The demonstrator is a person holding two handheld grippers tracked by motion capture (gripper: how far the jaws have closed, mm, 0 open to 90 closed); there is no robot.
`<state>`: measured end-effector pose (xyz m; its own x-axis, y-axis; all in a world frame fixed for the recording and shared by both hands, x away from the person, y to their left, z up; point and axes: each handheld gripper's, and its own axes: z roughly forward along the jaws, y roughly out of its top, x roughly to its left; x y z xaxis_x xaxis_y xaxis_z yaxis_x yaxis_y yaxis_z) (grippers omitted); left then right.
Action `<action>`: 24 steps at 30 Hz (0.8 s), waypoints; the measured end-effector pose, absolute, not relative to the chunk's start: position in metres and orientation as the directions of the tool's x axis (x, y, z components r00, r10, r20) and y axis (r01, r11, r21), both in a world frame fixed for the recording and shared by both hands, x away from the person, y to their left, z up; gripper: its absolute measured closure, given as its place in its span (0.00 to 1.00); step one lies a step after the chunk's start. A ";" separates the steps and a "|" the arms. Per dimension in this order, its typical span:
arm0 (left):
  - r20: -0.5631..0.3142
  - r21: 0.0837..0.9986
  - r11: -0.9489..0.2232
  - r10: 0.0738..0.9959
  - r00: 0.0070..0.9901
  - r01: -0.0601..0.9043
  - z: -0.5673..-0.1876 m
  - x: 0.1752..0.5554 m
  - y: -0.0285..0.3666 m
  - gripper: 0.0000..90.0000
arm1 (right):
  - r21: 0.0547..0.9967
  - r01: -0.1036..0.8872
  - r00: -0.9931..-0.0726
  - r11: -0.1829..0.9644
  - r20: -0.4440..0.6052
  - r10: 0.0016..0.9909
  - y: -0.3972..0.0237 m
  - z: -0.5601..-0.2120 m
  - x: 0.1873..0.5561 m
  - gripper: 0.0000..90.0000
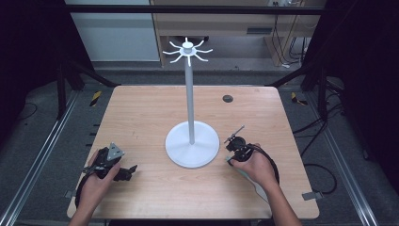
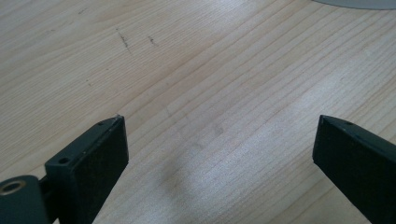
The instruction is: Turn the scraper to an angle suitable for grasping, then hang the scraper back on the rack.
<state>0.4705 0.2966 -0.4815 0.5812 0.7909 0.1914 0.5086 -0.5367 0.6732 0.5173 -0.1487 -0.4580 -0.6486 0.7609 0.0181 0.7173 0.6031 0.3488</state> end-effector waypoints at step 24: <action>0.191 0.668 -0.542 0.788 0.586 0.511 -0.482 0.471 0.296 0.04 | 0.563 0.664 -0.595 0.492 0.000 0.804 -0.181 -0.387 0.502 0.83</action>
